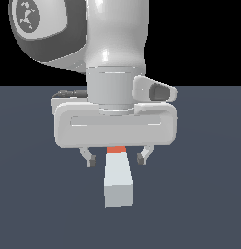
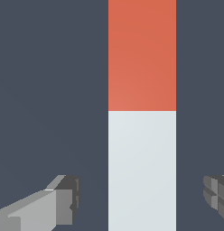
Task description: Insert the peg into the horizontal hole in a box.
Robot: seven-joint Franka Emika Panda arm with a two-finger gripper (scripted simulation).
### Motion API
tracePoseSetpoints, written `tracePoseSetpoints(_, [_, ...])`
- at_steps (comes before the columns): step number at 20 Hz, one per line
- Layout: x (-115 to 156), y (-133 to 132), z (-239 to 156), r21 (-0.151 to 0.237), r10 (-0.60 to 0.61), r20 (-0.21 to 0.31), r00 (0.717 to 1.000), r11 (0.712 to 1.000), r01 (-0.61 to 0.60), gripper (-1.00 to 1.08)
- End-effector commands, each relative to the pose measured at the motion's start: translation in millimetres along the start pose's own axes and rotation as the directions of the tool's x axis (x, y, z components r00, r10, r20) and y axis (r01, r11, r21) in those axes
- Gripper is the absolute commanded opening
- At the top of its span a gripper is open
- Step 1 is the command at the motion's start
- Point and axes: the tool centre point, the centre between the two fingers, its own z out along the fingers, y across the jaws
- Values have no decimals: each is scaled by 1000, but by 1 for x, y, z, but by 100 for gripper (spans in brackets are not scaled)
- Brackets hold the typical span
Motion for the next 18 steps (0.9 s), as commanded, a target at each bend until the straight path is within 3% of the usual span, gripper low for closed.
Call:
tracePoseSetpoints(1, [0, -1, 13, 1, 0, 0, 1000, 1000, 0, 100])
tracePoseSetpoints(10, [0, 1, 36, 0, -1, 0, 1000, 1000, 1, 100])
tracePoseSetpoints(11, [0, 1, 36, 0, -1, 0, 1000, 1000, 1, -100])
tracePoseSetpoints(18, [0, 1, 36, 0, -1, 0, 1000, 1000, 1, -100])
